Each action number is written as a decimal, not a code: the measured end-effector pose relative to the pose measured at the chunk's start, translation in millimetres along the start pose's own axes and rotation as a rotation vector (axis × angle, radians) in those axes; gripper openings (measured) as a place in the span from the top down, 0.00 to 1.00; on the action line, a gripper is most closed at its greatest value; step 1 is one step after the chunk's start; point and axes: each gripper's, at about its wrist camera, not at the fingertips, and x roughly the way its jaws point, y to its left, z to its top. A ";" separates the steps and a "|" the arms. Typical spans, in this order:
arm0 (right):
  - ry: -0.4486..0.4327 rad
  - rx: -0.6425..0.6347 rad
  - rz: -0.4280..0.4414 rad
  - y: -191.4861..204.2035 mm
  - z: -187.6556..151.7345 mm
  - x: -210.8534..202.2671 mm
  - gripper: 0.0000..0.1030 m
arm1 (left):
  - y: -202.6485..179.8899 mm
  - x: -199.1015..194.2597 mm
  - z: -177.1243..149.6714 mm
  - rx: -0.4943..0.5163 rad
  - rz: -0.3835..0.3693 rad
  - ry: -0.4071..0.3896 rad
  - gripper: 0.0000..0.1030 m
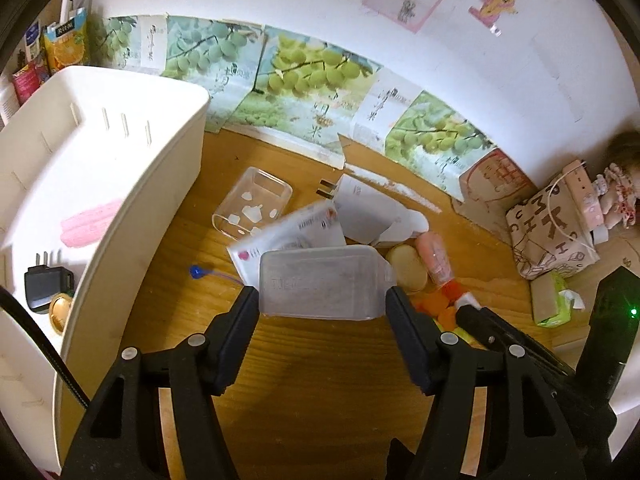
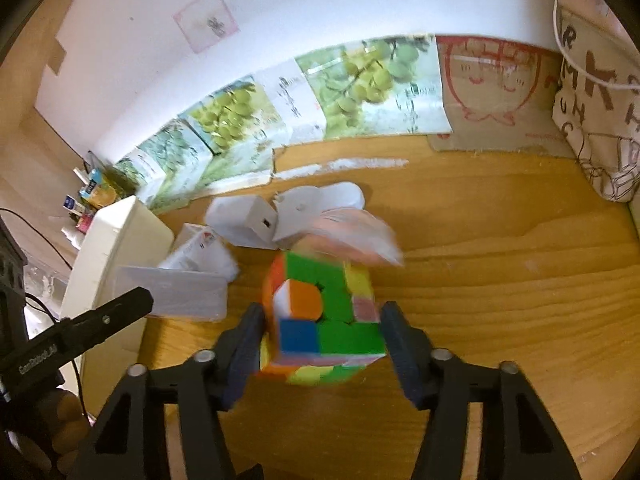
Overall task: Organize rigid objects
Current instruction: 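Lift Rubik's cube with right tool while left tool lifts clear floss box, then carry cube and floss box into the white tray and open both tools, then withdraw both open tools from the white tray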
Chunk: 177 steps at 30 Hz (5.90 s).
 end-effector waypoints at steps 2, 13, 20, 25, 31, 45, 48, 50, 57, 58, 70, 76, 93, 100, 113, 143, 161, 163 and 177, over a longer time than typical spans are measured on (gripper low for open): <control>-0.014 -0.013 -0.002 3.9 0.6 -5.8 0.90 | 0.1 -8.7 -1.5 -0.004 -0.008 -0.016 0.34; 0.021 0.012 0.018 10.6 -15.6 -17.2 0.64 | 5.9 -52.2 -16.7 -0.020 -0.025 -0.101 0.34; 0.094 0.065 0.019 13.0 -34.2 -5.8 0.24 | 9.6 -74.3 -25.2 -0.016 -0.026 -0.156 0.34; 0.179 0.067 -0.018 17.3 -45.0 12.1 0.23 | 12.2 -86.3 -29.4 -0.007 -0.016 -0.184 0.34; 0.250 0.055 -0.081 19.8 -53.6 30.9 0.23 | 19.3 -96.6 -33.8 -0.012 -0.004 -0.201 0.34; 0.236 0.022 -0.158 32.8 -56.3 30.7 0.38 | 41.4 -110.7 -37.4 -0.022 0.004 -0.217 0.34; 0.227 0.038 -0.156 38.0 -56.4 26.8 0.44 | 46.4 -112.8 -34.7 -0.015 -0.006 -0.218 0.34; 0.223 0.042 -0.160 44.2 -56.4 24.7 0.44 | 50.7 -115.1 -31.9 -0.006 -0.015 -0.219 0.34; 0.192 0.066 -0.160 75.0 -58.3 14.1 0.44 | 68.7 -124.3 -19.3 0.024 -0.050 -0.218 0.34; 0.183 0.068 -0.159 80.7 -57.9 12.2 0.44 | 71.9 -125.7 -17.3 0.031 -0.055 -0.217 0.34; 0.032 0.014 -0.128 171.2 -53.5 -5.5 0.45 | 123.1 -150.0 8.1 0.085 -0.075 -0.223 0.34; -0.091 -0.071 -0.098 219.7 -59.0 -15.0 0.45 | 153.2 -160.8 17.1 0.079 -0.072 -0.243 0.35; -0.282 -0.375 0.104 345.8 -100.8 -12.0 0.45 | 246.6 -175.9 46.2 0.005 0.095 -0.320 0.44; -0.289 -0.408 0.141 364.9 -108.1 -4.2 0.45 | 259.6 -168.5 54.7 0.019 0.118 -0.297 0.47; -0.321 -0.413 0.146 366.8 -115.4 -14.2 0.45 | 251.0 -160.6 54.5 0.059 0.102 -0.263 0.47; -0.252 -0.472 0.115 264.0 -118.8 -71.5 0.23 | 142.7 -139.0 3.3 0.023 0.068 -0.174 0.46; -0.164 -0.514 0.064 165.4 -96.6 -84.7 0.22 | 62.2 -86.9 -16.1 -0.053 0.028 -0.135 0.46; -0.153 -0.510 0.062 155.7 -93.1 -83.1 0.22 | 56.9 -78.0 -17.5 -0.063 0.031 -0.119 0.46; -0.037 -0.337 0.042 99.5 -75.5 -47.1 0.22 | 24.6 -40.5 -22.0 0.012 0.091 0.005 0.44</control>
